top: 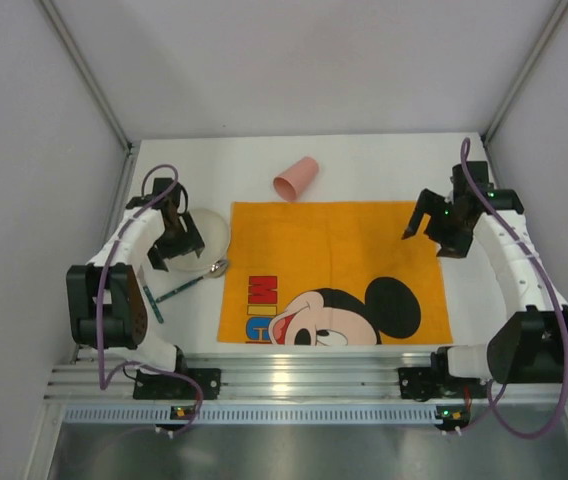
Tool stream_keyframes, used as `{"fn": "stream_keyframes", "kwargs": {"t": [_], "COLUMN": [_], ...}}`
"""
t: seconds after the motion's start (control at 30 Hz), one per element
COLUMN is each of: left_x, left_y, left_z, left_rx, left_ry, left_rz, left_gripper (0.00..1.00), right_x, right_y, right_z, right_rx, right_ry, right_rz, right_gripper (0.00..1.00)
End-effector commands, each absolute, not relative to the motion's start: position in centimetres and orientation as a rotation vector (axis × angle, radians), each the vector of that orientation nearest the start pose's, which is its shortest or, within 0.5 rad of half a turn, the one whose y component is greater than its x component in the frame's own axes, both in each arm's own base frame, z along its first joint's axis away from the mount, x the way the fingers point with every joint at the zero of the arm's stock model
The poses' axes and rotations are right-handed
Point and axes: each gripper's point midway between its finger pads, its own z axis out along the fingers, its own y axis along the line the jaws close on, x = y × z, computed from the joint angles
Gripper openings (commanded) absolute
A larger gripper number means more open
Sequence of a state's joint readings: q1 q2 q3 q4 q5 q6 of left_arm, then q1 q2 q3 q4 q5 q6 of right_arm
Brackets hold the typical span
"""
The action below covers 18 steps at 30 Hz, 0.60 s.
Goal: Set the dinner table for one person
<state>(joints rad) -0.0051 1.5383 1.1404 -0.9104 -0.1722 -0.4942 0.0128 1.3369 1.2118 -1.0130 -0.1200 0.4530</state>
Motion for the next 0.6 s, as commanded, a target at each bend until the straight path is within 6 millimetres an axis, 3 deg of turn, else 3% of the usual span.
{"fn": "stream_keyframes", "kwargs": {"t": [0.0,0.2,0.33,0.43,0.57], "left_x": [31.2,32.8,33.0,33.0,33.5], "left_y": [2.0,2.9,2.8,2.7,2.3], "left_z": [7.1,4.5,2.6,1.1,0.4], "left_rx": [-0.722,-0.767,-0.816,-0.838,-0.839], "left_ry": [2.688,2.66,2.671,2.683,2.664], "left_rz": [0.143,0.165,0.142,0.139,0.093], "left_gripper": [0.87,0.85,0.75,0.57,0.23], "right_x": [25.4,24.1,23.5,23.0,22.2], "right_y": [4.0,3.7,3.4,3.2,3.0], "right_z": [16.6,16.8,17.0,17.2,17.2], "right_rx": [0.548,0.525,0.516,0.508,0.502], "right_ry": [2.7,2.705,2.713,2.716,2.727], "right_rz": [0.259,0.238,0.211,0.197,0.183], "right_gripper": [0.96,0.96,0.95,0.95,0.95]}}
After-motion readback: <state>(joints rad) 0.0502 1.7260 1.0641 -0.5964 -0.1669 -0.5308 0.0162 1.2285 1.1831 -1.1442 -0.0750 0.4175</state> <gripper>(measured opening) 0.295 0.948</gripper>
